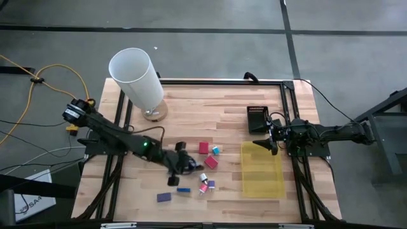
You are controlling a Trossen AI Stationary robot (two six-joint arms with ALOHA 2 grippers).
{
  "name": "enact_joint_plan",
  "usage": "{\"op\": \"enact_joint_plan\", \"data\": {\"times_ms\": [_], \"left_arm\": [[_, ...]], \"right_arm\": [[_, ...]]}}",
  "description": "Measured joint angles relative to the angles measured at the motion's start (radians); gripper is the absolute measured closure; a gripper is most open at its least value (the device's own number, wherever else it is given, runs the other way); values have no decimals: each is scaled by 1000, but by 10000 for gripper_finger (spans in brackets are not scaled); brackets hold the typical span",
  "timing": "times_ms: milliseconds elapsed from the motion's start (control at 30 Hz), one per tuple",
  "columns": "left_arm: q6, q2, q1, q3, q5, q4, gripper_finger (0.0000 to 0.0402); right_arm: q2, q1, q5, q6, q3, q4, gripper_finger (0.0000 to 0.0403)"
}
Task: Pick & Place Office items
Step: Put the black digital clock into the black bin
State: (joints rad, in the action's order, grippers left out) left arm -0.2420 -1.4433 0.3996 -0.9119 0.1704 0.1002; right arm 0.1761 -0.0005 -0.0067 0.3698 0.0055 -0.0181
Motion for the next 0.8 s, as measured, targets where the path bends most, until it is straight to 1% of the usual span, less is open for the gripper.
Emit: {"op": "enact_joint_plan", "data": {"times_ms": [300, 500, 800], "left_arm": [[143, 0, -124, 0, -1, -117, 342], [214, 0, -191, 0, -2, -141, 342], [211, 0, -251, 0, -2, -139, 342]], "right_arm": [[0, 0, 0, 0, 0, 0, 103], [0, 0, 0, 0, 0, 0, 103], [0, 0, 0, 0, 0, 0, 103]]}}
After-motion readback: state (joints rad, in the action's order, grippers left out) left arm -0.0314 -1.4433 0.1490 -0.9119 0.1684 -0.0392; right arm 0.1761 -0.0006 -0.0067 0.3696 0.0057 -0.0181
